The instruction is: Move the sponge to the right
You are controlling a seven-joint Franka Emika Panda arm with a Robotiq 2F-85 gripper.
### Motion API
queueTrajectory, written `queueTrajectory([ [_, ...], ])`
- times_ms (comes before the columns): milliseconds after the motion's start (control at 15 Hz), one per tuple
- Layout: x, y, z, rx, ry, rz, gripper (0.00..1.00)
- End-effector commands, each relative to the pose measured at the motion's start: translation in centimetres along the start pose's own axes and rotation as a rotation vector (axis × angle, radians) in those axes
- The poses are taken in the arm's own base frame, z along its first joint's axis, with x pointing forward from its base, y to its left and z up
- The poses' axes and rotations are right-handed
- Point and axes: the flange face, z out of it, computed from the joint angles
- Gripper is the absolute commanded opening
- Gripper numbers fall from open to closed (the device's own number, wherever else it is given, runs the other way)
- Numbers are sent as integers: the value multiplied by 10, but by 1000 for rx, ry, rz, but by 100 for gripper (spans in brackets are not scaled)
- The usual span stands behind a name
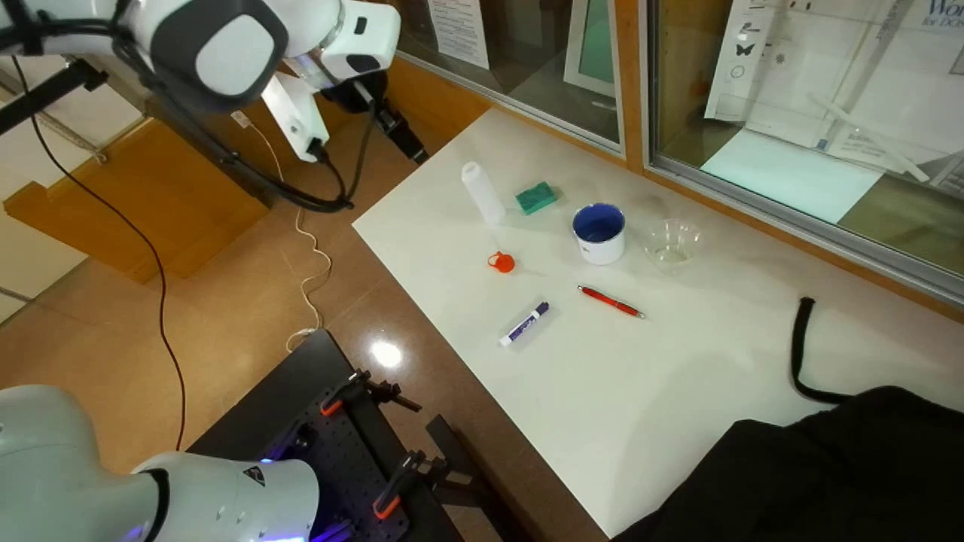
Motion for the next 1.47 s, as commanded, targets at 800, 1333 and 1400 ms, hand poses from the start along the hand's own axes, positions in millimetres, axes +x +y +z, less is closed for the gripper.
queueTrajectory([
  [800,72,6,111,127,35,310,100],
  [1333,97,14,207,71,94,372,100],
  [1400,98,15,216,66,82,378,100],
])
